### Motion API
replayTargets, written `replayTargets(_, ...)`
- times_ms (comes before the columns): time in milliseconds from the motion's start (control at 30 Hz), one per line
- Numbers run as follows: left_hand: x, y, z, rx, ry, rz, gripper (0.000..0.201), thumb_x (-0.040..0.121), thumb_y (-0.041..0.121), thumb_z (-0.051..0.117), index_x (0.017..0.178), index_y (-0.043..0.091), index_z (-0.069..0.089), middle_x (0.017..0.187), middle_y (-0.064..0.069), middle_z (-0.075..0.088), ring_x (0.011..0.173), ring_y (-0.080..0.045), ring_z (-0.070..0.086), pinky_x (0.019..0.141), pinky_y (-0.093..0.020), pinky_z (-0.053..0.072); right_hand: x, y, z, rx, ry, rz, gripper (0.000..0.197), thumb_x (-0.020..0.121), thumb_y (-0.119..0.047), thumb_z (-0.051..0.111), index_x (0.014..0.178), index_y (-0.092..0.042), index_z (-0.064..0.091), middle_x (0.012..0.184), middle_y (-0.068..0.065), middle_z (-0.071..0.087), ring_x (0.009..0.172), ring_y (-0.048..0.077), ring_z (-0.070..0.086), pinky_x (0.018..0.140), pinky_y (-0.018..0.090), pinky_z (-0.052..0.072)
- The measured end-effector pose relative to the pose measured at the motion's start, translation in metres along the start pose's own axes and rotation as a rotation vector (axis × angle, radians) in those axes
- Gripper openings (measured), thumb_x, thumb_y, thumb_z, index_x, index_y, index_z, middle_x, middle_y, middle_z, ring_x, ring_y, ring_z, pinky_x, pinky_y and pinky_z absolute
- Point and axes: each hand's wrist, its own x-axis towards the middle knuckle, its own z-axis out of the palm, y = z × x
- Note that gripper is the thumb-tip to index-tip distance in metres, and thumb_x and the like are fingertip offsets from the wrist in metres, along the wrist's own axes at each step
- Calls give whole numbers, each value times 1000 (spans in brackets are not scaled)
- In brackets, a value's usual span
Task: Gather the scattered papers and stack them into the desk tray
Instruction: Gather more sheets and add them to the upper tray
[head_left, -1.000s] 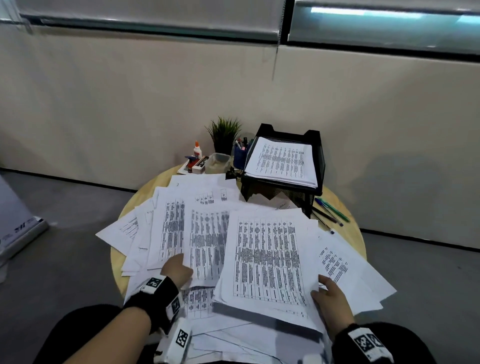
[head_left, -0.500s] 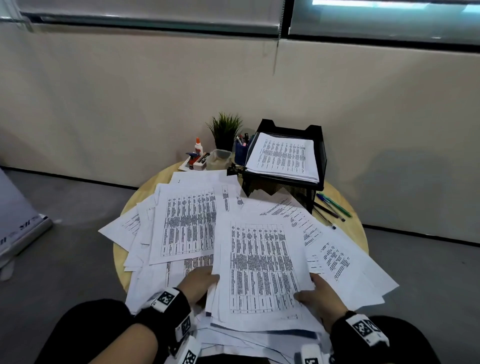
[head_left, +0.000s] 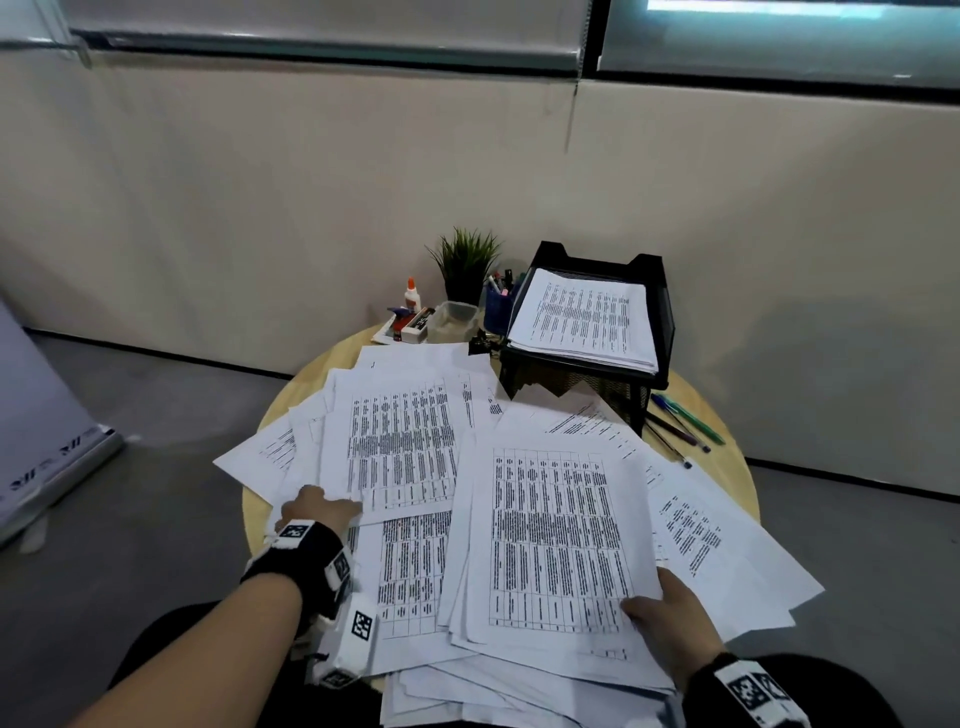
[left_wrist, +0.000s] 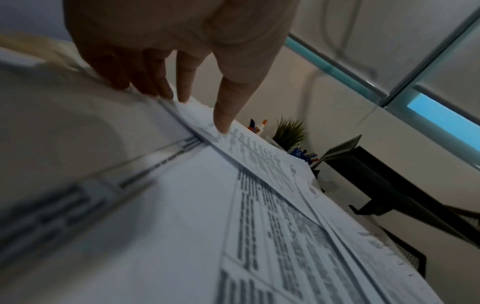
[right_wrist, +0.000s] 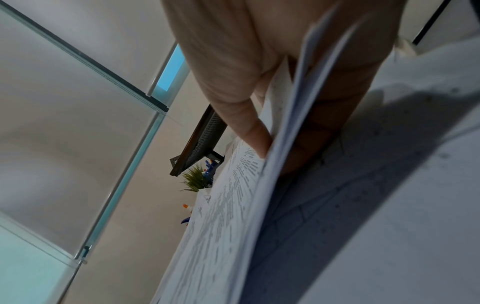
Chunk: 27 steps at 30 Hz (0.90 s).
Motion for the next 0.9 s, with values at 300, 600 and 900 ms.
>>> replayTargets(300,4,14,2,138,-102,32,67,82,32,69,133,-4,43,135,-20,49,118,-33,52,82,-30,41,0,-1,-2,13,24,-22,23,76,4,62,97,-6,63,87,15,70,81,32,65,69,38,50)
replayTargets(600,3,28,18,157,-99,65,58,83,22,67,127,-2,38,126,-21,51,109,-33,55,79,-31,45,-3,-7,-3,60,62,-45,20,79,4,62,97,-6,63,87,15,69,81,31,64,63,30,45)
replayTargets(900,0,7,17,-127,-163,313,14,89,8,57,75,7,54,79,-11,58,74,-24,52,66,-27,37,3,-4,-8,214,70,-1,25,82,4,60,102,-10,64,94,11,72,87,31,67,84,44,52)
